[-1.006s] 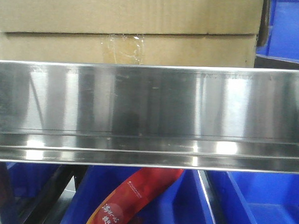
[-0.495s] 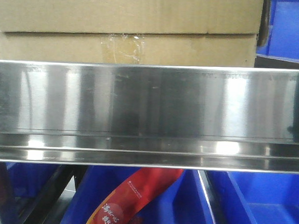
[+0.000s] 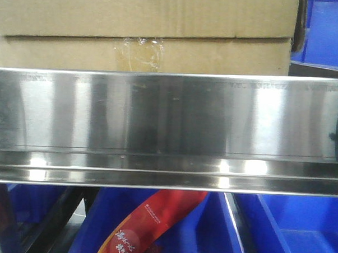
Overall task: Grab carton from right shelf to conveyor
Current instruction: 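Lift the carton with both grippers and pull it off the shelf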
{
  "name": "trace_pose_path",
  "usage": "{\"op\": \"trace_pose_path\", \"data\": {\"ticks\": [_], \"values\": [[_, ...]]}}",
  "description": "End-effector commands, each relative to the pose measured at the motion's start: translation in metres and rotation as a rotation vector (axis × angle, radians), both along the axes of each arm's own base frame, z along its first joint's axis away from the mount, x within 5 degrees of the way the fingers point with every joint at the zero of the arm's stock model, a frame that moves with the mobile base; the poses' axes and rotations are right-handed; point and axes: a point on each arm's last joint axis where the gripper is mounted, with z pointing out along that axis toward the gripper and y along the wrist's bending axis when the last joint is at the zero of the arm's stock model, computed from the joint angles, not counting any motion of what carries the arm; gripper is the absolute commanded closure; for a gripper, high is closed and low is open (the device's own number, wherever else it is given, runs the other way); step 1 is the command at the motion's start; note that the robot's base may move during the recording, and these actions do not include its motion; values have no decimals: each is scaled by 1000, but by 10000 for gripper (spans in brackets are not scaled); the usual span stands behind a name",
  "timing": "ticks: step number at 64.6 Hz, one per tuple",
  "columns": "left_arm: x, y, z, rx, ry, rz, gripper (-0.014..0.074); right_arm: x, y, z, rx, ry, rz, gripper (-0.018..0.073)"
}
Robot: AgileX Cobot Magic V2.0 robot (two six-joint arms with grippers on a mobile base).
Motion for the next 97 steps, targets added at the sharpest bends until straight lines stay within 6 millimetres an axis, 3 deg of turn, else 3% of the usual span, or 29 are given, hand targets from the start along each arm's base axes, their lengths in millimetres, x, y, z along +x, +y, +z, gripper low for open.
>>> {"op": "trace_pose_path", "data": {"ticks": [1,25,30,35,38,46,47,53,64,71,85,97], "values": [[5,5,0,2,-9,22,130,8,2,-2,-4,-27,-8,0],[24,9,-22,15,50,44,132,31,1,-29,-37,50,-35,1],[26,9,-25,17,59,44,149,34,1,-33,-46,70,-37,43],[27,8,-26,18,62,44,218,35,1,-36,-53,87,-37,156],[27,8,-26,18,63,44,295,35,2,-38,-57,96,-37,275],[26,9,-25,18,63,45,608,34,1,-37,-56,94,-37,635],[26,9,-25,18,63,45,646,34,1,-37,-56,94,-37,649],[26,9,-24,17,61,45,580,34,1,-36,-55,92,-37,617],[18,11,-15,22,84,55,584,24,-3,-22,-41,58,-37,629],[8,13,3,9,39,54,584,8,-9,-3,-20,12,-38,629],[-33,17,47,-28,-86,37,602,-36,-28,42,32,-113,-37,629],[-76,9,69,-52,-149,-28,602,-77,-40,61,50,-174,-13,629]]}}
